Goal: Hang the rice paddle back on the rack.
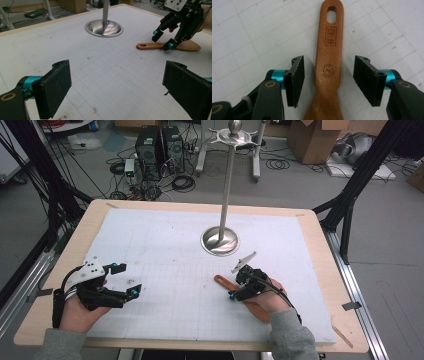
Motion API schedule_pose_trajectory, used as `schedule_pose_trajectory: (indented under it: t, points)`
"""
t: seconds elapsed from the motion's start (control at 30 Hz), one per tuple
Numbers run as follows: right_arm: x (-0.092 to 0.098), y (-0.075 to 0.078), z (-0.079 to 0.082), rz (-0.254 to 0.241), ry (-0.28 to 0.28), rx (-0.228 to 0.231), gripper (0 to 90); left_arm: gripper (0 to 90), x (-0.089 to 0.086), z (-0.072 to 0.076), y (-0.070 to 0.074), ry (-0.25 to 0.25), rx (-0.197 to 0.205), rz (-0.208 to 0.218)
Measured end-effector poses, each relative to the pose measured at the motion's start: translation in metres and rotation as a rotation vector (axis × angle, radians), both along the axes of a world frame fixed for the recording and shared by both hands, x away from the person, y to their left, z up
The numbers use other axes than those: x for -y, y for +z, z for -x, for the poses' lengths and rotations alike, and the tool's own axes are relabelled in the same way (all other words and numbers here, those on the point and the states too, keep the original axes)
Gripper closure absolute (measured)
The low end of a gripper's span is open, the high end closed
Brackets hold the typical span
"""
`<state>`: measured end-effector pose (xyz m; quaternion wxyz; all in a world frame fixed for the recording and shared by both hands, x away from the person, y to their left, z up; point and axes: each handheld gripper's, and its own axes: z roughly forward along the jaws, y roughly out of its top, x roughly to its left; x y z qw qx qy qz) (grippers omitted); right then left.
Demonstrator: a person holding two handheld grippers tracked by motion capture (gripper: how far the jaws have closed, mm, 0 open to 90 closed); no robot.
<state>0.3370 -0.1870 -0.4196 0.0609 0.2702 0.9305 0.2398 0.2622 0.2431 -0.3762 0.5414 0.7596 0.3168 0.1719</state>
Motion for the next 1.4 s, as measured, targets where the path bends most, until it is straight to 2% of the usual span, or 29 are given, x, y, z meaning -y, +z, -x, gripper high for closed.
schedule_pose_trajectory:
  t: [0.23, 0.33, 0.67, 0.97, 1.0, 1.4]
  points:
    - [-0.0009, 0.0002, 0.0014, 0.011, -0.004, 0.002, 44.3, 8.7, -0.0003, -0.0004, -0.0006, 0.002, -0.001, -0.004]
    - [-0.0020, 0.0006, 0.0028, 0.015, 0.003, 0.005, 48.2, 8.7, -0.0002, -0.0001, -0.0002, 0.002, 0.000, -0.002]
    - [-0.0012, 0.0004, 0.0042, 0.008, -0.003, 0.002, 51.9, 8.7, 0.0005, -0.0003, -0.0010, 0.001, -0.005, -0.006]
    - [-0.0001, 0.0008, 0.0050, 0.008, 0.007, 0.012, 59.9, 8.7, 0.0010, -0.0006, -0.0011, 0.000, -0.005, -0.009]
    - [-0.0010, 0.0013, 0.0059, 0.011, 0.015, 0.009, 62.9, 8.7, 0.0012, -0.0007, -0.0012, 0.001, -0.005, -0.009]
    - [0.0007, 0.0008, 0.0056, -0.007, 0.011, 0.003, 64.2, 8.7, 0.0022, -0.0012, -0.0019, 0.000, -0.008, -0.008]
